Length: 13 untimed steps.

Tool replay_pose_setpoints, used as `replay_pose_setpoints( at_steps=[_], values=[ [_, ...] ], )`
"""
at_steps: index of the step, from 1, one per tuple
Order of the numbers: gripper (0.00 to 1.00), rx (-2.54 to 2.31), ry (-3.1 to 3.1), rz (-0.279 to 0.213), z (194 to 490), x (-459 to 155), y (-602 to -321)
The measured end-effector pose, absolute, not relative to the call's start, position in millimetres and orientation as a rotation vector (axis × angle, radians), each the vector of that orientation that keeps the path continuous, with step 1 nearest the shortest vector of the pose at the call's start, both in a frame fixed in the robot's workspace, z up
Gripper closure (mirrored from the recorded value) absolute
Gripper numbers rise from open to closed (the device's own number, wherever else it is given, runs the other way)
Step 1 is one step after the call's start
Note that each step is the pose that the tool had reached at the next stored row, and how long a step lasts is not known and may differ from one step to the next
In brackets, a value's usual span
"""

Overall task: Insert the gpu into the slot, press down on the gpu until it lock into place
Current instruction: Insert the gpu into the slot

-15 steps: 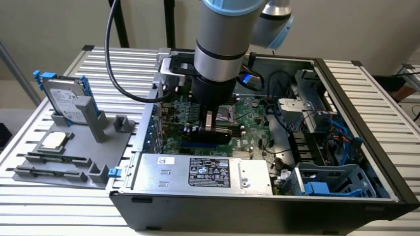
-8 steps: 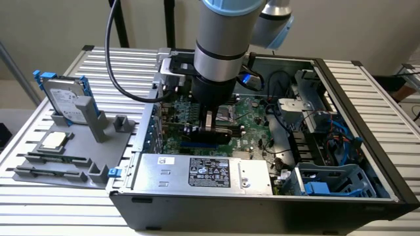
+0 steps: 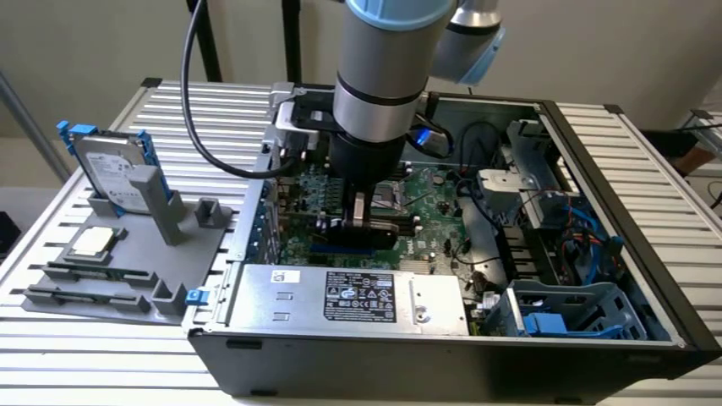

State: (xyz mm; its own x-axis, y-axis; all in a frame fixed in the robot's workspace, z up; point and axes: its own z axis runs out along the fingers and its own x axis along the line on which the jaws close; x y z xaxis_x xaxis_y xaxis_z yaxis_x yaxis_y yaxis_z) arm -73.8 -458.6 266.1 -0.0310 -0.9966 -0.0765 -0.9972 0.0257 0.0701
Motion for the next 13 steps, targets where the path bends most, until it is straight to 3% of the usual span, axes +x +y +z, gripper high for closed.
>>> replay_pose_setpoints(
  at_steps=[13],
  values=[
    [0.74, -2.2, 2.234, 0.158, 265.0, -73.8, -458.0]
  ],
)
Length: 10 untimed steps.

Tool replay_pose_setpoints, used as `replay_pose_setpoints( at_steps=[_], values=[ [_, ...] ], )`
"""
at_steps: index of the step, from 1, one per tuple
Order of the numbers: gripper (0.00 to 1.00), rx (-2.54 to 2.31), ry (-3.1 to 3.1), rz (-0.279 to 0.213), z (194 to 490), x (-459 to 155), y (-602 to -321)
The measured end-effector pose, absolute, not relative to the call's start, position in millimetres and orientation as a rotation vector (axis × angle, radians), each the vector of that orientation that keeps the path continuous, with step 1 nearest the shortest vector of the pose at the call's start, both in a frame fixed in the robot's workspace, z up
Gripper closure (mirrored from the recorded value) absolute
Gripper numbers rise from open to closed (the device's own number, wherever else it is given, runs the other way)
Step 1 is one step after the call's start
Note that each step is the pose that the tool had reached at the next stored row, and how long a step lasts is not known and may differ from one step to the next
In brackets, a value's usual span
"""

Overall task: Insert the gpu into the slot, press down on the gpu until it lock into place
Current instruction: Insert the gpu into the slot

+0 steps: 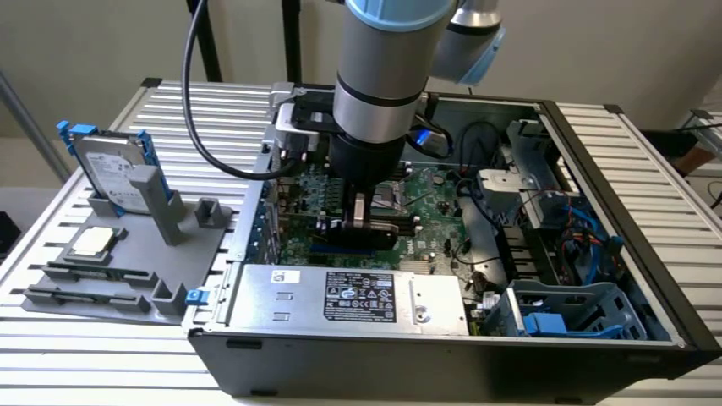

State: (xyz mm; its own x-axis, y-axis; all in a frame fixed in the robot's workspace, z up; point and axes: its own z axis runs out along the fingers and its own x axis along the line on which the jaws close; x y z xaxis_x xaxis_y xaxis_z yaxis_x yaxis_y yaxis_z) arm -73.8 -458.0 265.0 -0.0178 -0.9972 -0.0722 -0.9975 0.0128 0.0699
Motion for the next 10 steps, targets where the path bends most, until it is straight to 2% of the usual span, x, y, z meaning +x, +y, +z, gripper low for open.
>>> replay_pose_setpoints(
  at_steps=[10],
  values=[
    [0.74, -2.202, 2.232, 0.158, 265.0, -73.8, -457.2]
  ],
)
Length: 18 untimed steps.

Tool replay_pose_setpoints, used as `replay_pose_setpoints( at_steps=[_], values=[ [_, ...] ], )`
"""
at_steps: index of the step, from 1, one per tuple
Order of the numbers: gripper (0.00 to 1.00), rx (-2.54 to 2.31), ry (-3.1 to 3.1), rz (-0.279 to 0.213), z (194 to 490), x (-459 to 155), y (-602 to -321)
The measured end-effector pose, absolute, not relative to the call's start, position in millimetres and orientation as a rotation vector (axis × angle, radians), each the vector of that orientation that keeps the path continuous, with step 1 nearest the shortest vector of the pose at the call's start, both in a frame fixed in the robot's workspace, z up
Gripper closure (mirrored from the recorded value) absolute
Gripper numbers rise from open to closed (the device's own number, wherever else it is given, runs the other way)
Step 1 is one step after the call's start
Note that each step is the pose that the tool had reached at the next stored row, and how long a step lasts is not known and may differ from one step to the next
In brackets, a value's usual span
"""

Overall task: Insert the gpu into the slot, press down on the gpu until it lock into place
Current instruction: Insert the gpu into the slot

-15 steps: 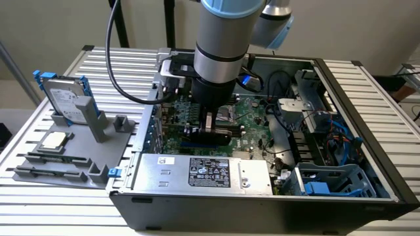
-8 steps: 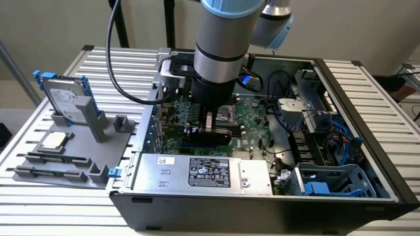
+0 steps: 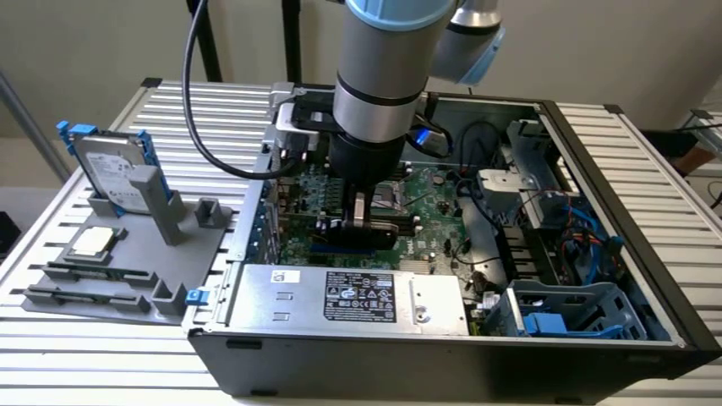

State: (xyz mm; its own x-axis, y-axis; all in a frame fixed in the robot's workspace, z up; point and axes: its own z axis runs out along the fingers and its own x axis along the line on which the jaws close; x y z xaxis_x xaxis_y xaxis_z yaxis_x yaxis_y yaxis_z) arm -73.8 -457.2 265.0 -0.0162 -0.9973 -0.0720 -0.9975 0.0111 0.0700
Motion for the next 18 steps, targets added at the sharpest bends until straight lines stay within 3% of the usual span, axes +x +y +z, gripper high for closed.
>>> replay_pose_setpoints(
  at_steps=[18],
  values=[
    [0.74, -2.202, 2.232, 0.158, 261.0, -75.2, -457.0]
  ],
)
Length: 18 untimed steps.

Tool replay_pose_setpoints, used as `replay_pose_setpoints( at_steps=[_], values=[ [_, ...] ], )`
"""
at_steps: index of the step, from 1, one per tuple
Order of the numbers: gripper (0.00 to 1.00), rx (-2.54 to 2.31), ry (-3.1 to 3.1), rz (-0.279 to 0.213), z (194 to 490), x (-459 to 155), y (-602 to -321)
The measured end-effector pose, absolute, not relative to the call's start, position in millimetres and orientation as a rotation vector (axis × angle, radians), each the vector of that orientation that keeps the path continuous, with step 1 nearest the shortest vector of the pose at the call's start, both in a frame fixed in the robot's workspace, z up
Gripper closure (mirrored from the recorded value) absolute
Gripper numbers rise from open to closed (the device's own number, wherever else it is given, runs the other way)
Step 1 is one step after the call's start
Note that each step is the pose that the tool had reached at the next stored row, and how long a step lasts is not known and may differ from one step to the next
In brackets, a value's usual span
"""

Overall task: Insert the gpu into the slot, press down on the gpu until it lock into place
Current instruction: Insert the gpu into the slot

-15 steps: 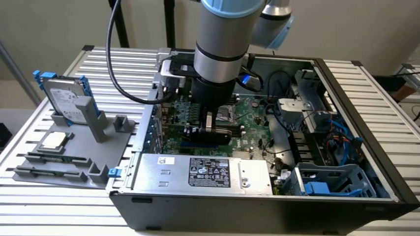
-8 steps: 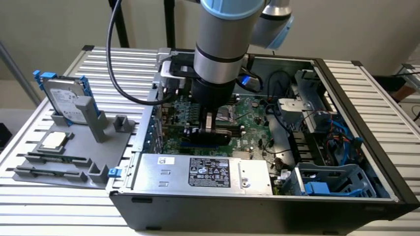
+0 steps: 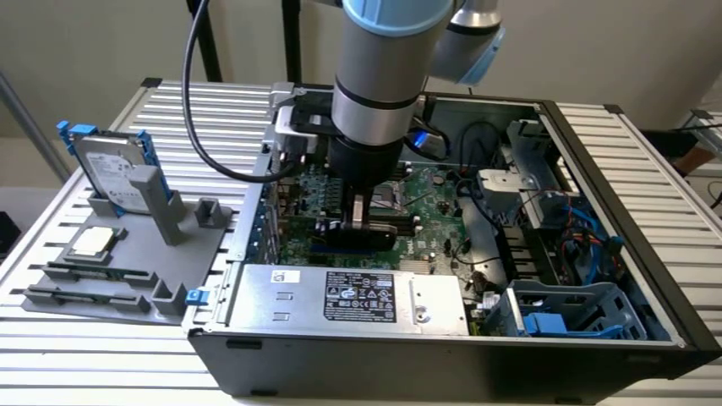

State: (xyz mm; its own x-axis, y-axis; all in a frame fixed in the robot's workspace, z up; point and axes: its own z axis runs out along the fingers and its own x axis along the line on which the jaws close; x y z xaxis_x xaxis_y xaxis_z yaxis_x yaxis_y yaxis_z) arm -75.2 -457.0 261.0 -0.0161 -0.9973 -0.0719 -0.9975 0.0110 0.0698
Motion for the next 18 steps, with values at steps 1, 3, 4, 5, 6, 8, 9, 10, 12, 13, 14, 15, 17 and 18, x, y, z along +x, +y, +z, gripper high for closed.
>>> replay_pose_setpoints(
  at_steps=[1, 3, 4, 5, 6, 8, 9, 10, 12, 13, 14, 15, 17, 18],
  values=[
    [0.74, -2.202, 2.232, 0.157, 260.7, -75.3, -457.0],
    [0.74, -2.202, 2.232, 0.157, 260.1, -75.4, -457.0],
    [0.74, -2.202, 2.232, 0.157, 259.8, -75.4, -457.0],
    [0.74, -2.202, 2.232, 0.157, 259.5, -75.4, -457.0],
    [0.74, -2.203, 2.232, 0.157, 259.2, -75.4, -457.0],
    [0.74, -2.203, 2.232, 0.157, 258.6, -75.4, -457.1],
    [0.74, -2.203, 2.232, 0.157, 258.4, -75.4, -457.1],
    [0.74, -2.203, 2.232, 0.157, 258.1, -75.4, -457.1],
    [0.74, -2.204, 2.231, 0.157, 257.8, -75.4, -457.0],
    [0.74, -2.204, 2.231, 0.157, 257.6, -75.4, -457.0],
    [0.74, -2.204, 2.231, 0.157, 257.4, -75.4, -457.0],
    [0.74, -2.204, 2.23, 0.157, 257.3, -75.4, -457.0],
    [0.74, -2.205, 2.23, 0.157, 257.0, -75.4, -457.1],
    [0.74, -2.205, 2.23, 0.157, 256.8, -75.4, -457.0]
  ],
)
